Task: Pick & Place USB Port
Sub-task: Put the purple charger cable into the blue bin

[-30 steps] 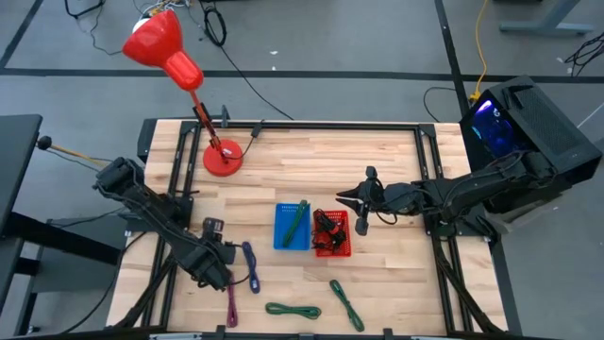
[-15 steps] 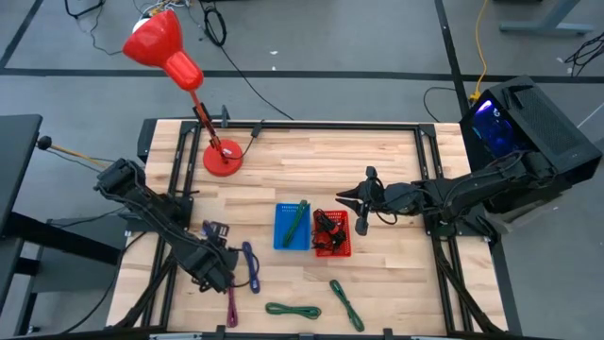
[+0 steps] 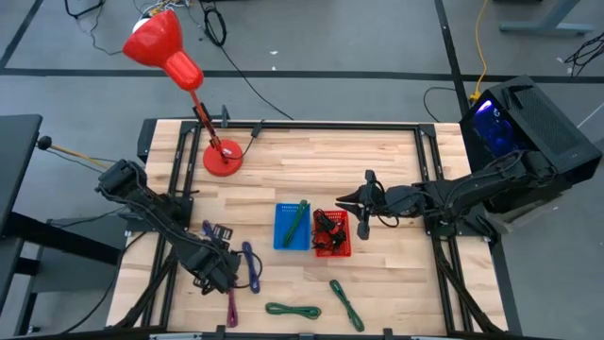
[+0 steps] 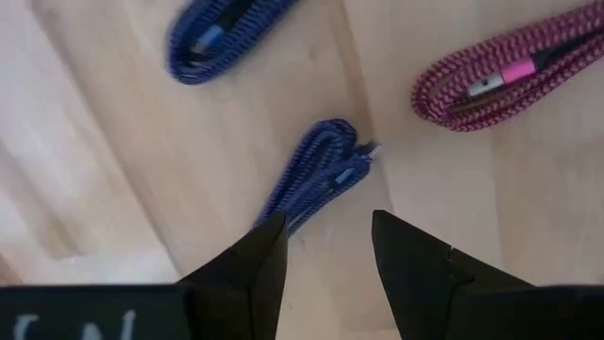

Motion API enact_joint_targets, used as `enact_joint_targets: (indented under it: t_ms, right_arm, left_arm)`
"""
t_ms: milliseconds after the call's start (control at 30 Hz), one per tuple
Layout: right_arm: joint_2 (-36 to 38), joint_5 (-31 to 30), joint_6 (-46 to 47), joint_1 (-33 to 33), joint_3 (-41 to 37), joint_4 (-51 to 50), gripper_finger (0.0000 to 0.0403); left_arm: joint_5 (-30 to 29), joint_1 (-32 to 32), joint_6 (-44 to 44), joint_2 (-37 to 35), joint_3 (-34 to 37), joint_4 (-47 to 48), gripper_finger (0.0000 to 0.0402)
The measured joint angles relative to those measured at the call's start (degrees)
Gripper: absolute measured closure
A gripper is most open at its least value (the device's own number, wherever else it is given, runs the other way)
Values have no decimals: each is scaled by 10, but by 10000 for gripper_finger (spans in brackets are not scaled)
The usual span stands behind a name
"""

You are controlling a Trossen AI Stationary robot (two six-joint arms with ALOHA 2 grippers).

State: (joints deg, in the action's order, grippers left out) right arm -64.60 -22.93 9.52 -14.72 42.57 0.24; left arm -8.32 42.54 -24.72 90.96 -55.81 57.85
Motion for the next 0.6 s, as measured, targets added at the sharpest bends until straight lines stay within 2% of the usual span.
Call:
enact_joint_targets:
  t_ms: [167,400,600]
  right_arm:
    - [0,-1,-10,-5,0,2,344]
    - [0,-1,-10,-5,0,4,344]
    - [0,-1,-8,-5,0,8,344]
  left_arm:
    - [4,0,16,29,0,-1,241]
    - [-19,-4,38,59,0,-20,241]
    - [25,-21,69,95,-2,-56,241]
